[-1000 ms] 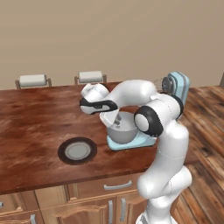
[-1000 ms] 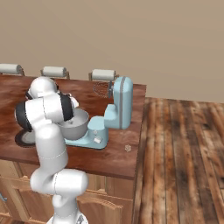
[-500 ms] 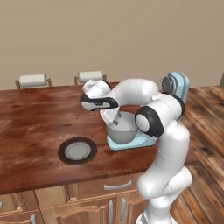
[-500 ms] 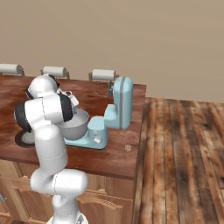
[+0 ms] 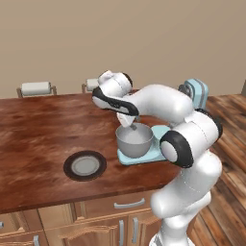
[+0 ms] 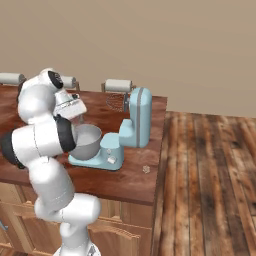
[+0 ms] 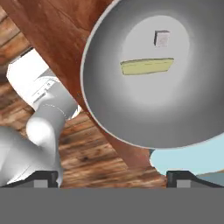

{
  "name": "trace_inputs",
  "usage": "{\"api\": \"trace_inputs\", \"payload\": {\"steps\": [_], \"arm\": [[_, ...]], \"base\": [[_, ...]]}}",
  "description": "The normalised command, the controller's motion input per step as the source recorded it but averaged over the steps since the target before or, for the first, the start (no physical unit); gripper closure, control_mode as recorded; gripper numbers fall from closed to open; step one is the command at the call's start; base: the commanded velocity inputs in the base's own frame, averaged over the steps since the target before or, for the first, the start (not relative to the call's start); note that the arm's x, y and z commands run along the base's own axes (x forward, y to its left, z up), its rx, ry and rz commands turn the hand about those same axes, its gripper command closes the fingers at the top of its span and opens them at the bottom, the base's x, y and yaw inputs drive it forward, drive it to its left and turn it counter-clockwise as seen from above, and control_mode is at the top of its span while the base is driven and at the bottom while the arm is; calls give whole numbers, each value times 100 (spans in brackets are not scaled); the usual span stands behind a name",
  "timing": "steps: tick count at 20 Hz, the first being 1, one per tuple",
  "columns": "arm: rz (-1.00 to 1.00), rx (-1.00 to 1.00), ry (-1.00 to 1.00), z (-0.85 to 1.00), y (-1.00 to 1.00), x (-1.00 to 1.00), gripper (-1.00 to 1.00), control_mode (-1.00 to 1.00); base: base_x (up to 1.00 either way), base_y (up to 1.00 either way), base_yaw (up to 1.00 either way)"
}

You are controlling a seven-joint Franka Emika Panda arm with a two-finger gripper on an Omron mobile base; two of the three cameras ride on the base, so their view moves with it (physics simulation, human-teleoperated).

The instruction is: Add butter and sugar cubes to the stand mixer bowl and then turn on the stand mixer to begin making frosting.

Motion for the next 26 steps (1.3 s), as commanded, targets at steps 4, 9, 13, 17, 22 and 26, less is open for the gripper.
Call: {"api": "trace_inputs", "payload": {"steps": [4, 9, 13, 17, 22, 26], "arm": [[0, 19, -19, 62, -44, -100, -100, -100], [0, 28, -23, 30, -56, -100, -100, -100], [0, 32, -26, 2, -62, -97, -100, -100], [0, 35, -23, 0, -73, -81, -100, -100], [0, 35, -18, 0, -84, -35, -100, -100], [0, 36, -14, 0, -85, -4, -100, -100]], "base": [[0, 0, 0], [0, 0, 0], [0, 0, 0], [0, 0, 0], [0, 0, 0], [0, 0, 0]]}}
